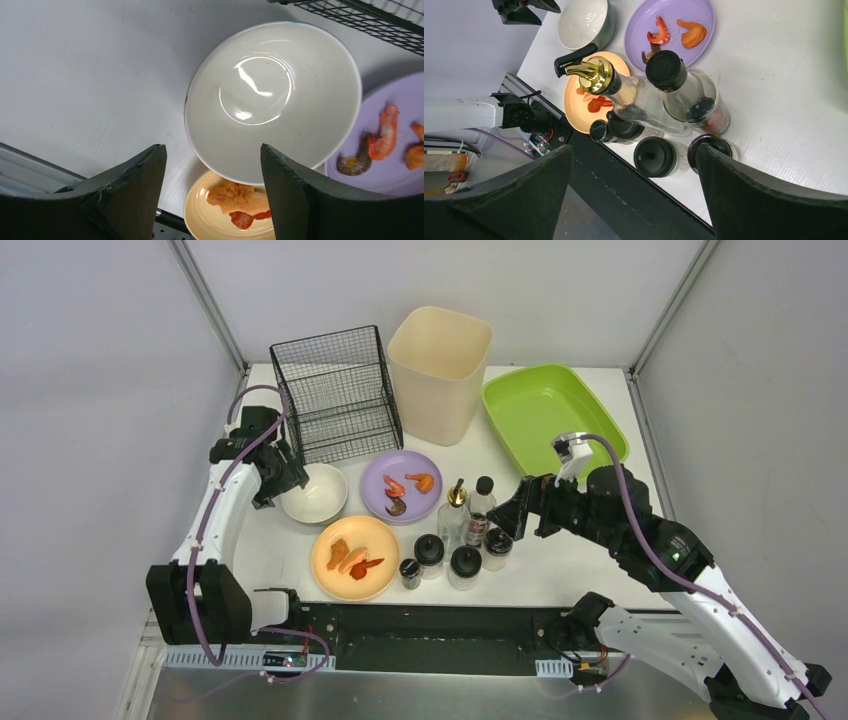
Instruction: Clear the kitchen counter
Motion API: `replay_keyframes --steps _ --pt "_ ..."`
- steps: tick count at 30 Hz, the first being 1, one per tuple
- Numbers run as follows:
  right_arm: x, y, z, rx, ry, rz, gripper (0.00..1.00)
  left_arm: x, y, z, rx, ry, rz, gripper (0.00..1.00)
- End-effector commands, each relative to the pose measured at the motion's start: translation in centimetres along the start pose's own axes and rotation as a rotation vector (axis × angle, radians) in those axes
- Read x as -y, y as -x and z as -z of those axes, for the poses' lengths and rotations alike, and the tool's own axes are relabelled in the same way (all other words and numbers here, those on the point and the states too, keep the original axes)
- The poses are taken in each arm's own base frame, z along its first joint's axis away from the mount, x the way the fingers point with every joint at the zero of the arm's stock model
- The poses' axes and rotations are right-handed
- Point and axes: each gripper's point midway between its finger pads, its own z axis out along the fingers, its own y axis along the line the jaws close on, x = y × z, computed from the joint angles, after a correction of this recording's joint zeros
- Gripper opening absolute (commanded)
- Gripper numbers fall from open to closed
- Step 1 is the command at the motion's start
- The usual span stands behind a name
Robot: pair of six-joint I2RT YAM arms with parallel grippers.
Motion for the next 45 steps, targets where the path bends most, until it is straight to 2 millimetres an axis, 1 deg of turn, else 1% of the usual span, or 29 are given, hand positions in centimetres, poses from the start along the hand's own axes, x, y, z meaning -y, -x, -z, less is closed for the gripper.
replay_keyframes --steps 1,5,9,12,15,18,24,27,29,35,41,45 --pt "-1.2 0.9 0.3 0.042 0.059 0.005 0.97 -1.9 -1.2 -2.0 -0.05 0.141 0.005 0.7" --pt "-1.2 0.7 0.3 0.039 0.063 0.004 0.97 -2.6 -2.0 -3.1 -0.081 0.191 0.009 0.7" --pt "-1.3 0.6 0.2 0.036 0.068 0.005 0.97 -2.5 -3.2 -3.9 -0.128 0.191 0.042 0.7" --pt "-1.4 0.7 0.4 0.04 0.077 0.005 0.97 -2.7 -3.6 -4.4 -0.134 0.21 0.064 0.7" --pt "-1.4 0.7 0.5 0.044 0.079 0.005 0.97 -2.5 -4.3 -5.0 -0.148 0.202 0.088 0.69" --pt "-1.4 0.5 0.5 0.041 0.08 0.004 0.97 -1.9 -4.9 -5.9 -0.165 0.177 0.12 0.68" --pt "-1.3 0.3 0.4 0.036 0.077 0.004 0.97 -1.5 -5.6 -6.9 -0.159 0.153 0.163 0.63" --pt "-1.2 0.2 0.4 0.034 0.075 0.004 0.97 -1.6 -6.0 -7.2 -0.158 0.153 0.176 0.58" --pt "-1.2 0.2 0.3 0.032 0.074 0.004 0.97 -1.6 -6.1 -7.2 -0.156 0.145 0.181 0.52" --pt "-1.0 0.1 0.2 0.029 0.067 0.001 0.97 -1.7 -6.4 -7.5 -0.147 0.142 0.193 0.29" --pt "-1.1 0.3 0.2 0.03 0.063 0.002 0.97 -1.6 -6.2 -7.3 -0.125 0.125 0.206 0.0" --pt "-1.0 0.3 0.1 0.025 0.056 0.0 0.97 -1.7 -5.8 -6.7 -0.094 0.112 0.207 0.0"
